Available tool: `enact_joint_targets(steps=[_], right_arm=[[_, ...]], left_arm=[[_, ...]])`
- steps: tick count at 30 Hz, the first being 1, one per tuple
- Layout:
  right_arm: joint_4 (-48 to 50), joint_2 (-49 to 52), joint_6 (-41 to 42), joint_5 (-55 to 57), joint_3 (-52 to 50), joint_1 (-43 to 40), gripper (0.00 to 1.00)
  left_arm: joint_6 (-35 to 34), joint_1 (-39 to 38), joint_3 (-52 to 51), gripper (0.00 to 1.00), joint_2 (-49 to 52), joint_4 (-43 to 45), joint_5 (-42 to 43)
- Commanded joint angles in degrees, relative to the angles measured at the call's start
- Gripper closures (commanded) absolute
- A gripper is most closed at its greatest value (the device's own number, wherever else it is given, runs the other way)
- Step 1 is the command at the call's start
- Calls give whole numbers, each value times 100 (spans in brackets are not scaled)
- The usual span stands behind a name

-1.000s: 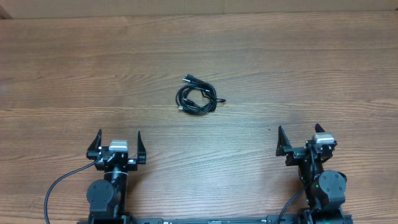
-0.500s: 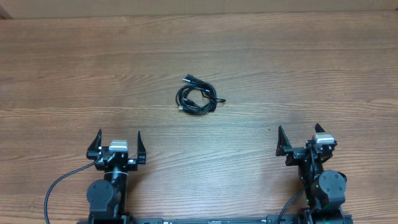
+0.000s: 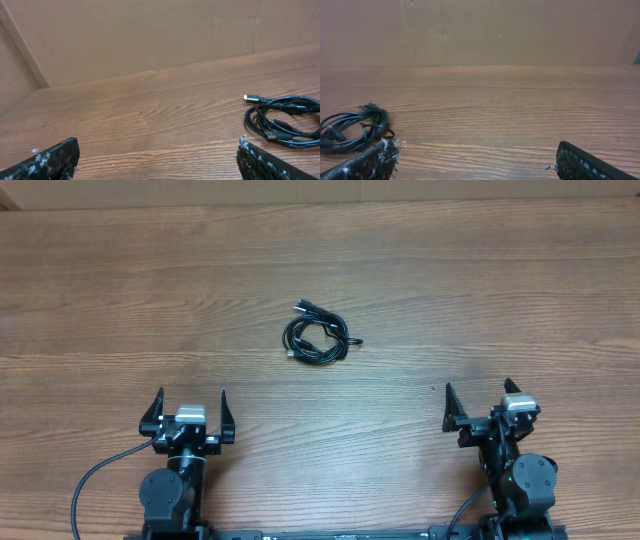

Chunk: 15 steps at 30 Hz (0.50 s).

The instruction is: Untangle cables

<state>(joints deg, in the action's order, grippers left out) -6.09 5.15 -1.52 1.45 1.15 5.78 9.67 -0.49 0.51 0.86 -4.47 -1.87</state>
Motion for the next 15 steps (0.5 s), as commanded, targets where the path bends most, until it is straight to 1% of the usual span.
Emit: enact_joint_targets(steps=[1, 5, 7, 15], right_arm=[[13, -2, 22, -153, -9, 37, 0], [85, -2, 4, -28, -9, 37, 0], [13, 0, 2, -26, -9, 37, 0], [33, 4, 2, -24, -9, 37, 0]], left_arm=[[81, 42, -22, 0, -61, 2, 87], [105, 48, -22, 1, -61, 7, 24], [-59, 48, -22, 0, -57, -2, 129], [-48, 48, -22, 0, -50, 2, 39]])
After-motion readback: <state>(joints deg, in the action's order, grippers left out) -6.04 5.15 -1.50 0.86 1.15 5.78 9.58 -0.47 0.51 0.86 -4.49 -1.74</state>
